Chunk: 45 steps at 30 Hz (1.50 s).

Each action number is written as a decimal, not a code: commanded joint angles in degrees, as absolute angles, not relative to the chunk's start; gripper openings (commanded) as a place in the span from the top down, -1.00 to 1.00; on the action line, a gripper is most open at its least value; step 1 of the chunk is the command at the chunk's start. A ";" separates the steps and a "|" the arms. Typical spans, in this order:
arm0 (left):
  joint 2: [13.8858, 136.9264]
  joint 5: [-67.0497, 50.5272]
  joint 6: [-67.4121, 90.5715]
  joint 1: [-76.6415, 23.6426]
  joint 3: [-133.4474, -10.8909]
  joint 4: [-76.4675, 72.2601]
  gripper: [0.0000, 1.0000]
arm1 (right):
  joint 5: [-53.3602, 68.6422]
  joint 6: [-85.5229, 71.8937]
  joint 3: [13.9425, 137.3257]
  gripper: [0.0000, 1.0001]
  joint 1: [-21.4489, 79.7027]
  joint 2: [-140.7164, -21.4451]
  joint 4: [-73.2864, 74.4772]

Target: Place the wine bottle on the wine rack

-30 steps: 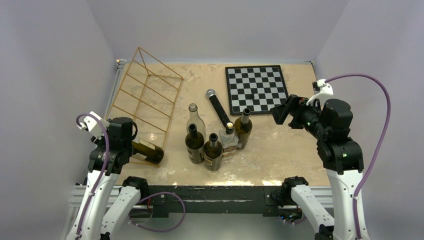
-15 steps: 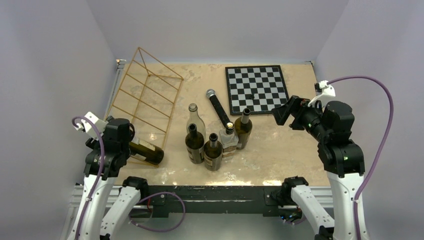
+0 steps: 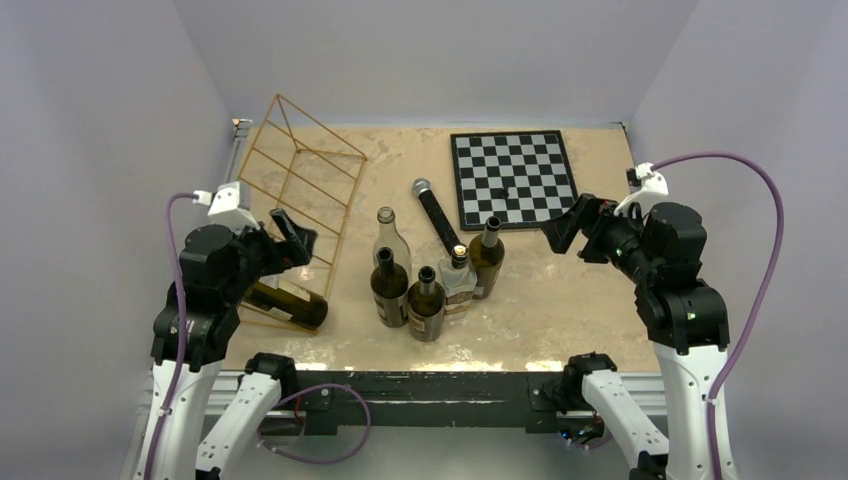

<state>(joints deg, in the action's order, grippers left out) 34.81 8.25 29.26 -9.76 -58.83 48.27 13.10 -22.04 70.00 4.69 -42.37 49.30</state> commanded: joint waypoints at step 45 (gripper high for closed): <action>43.68 -20.65 10.75 -37.88 -45.02 12.10 -0.04 | 16.50 -20.91 71.57 -0.96 4.31 -43.73 49.41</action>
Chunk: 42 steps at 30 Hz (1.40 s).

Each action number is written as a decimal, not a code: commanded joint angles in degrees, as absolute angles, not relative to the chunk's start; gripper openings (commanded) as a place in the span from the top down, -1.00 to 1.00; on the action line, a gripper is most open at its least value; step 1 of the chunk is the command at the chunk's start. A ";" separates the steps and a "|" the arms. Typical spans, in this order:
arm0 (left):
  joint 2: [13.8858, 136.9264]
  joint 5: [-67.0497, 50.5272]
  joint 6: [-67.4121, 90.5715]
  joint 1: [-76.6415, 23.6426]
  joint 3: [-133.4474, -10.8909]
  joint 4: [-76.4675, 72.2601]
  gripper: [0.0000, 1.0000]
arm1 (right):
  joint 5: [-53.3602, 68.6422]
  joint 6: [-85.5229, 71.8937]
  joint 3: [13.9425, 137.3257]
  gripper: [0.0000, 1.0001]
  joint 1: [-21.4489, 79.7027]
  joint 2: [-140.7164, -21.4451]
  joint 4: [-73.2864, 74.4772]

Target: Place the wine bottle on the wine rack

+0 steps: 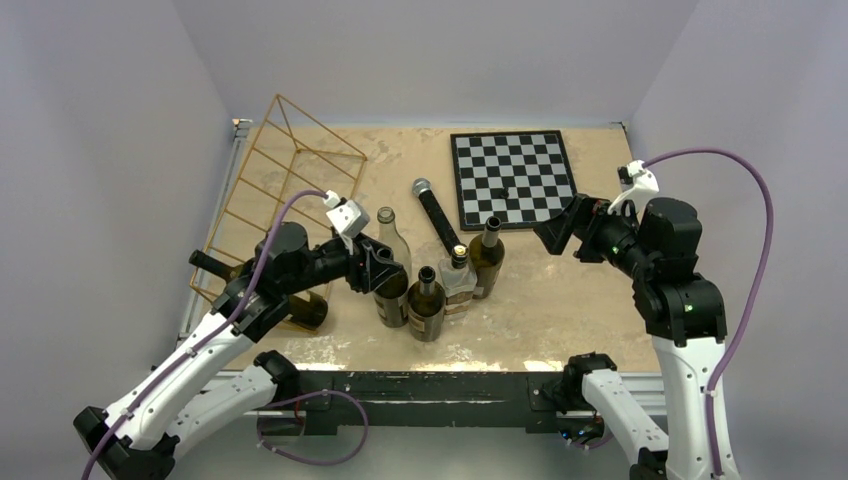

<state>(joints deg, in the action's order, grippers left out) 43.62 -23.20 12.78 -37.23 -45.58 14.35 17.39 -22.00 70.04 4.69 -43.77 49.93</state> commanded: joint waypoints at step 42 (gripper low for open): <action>44.17 19.35 19.84 -29.07 -71.35 35.44 1.00 | 15.28 -21.80 71.28 -0.95 4.38 -41.62 49.70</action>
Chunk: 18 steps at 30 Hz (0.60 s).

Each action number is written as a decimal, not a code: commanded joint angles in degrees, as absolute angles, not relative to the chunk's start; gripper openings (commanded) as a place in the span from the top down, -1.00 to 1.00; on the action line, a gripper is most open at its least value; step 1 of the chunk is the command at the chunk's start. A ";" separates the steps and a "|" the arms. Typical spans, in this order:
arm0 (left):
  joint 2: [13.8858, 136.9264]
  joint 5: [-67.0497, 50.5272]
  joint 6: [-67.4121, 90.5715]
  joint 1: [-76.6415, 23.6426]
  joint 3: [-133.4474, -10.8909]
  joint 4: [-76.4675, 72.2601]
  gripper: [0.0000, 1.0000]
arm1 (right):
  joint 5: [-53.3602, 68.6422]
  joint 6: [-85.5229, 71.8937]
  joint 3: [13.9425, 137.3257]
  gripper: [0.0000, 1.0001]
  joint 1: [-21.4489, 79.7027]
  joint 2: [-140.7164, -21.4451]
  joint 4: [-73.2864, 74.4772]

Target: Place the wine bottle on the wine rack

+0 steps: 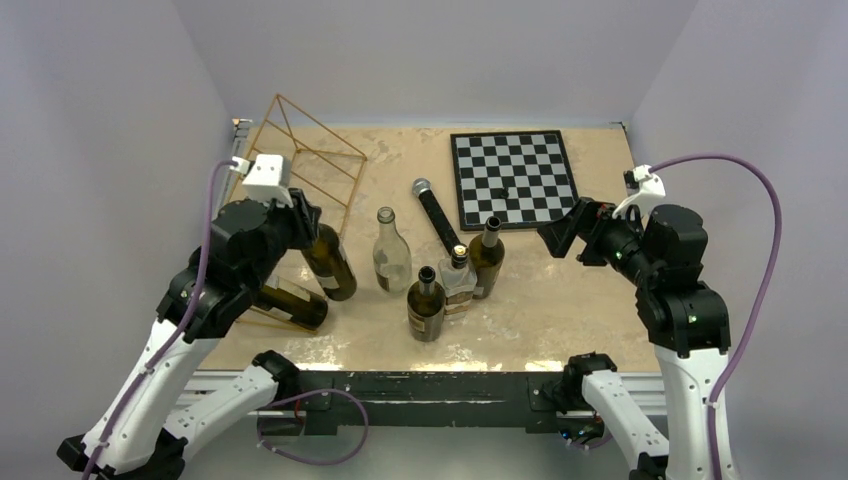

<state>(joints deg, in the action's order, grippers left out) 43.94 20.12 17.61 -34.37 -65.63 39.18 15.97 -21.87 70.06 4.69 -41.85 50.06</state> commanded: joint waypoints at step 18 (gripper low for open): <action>48.53 4.04 26.98 -6.39 -70.78 33.53 1.00 | 15.40 -22.14 70.71 -0.95 4.37 -41.83 49.19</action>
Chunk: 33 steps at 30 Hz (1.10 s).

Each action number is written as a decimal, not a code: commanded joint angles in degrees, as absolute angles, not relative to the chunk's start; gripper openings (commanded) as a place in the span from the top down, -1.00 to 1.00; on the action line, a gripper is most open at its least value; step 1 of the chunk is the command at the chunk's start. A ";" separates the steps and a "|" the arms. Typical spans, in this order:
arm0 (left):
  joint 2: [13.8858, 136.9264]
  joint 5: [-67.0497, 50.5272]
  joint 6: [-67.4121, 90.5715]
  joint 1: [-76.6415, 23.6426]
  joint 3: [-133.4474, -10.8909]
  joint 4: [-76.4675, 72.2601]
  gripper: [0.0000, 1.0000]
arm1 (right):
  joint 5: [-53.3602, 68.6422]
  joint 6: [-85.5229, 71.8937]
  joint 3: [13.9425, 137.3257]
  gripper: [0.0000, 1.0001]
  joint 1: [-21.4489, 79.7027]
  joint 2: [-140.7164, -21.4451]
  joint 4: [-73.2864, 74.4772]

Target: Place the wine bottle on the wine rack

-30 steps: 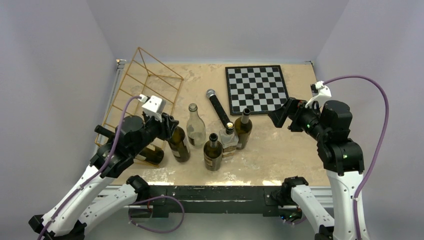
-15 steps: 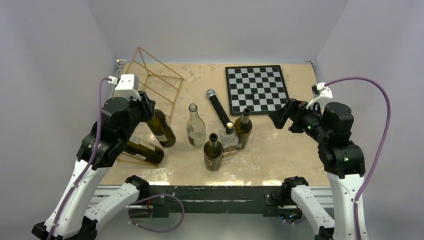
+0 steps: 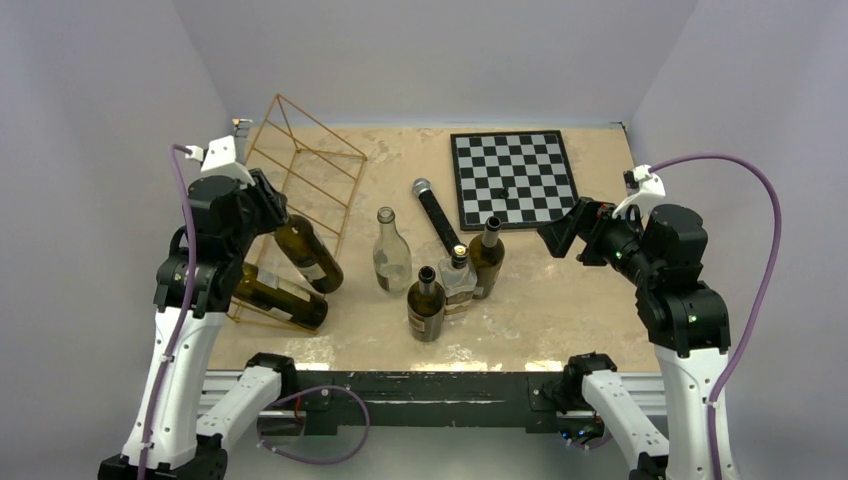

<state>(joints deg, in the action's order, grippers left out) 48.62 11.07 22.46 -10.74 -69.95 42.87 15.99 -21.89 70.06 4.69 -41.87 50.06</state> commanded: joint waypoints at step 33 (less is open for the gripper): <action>51.43 -3.09 32.91 13.19 -60.22 27.84 1.00 | 13.75 -21.71 70.90 -0.95 4.38 -43.13 49.33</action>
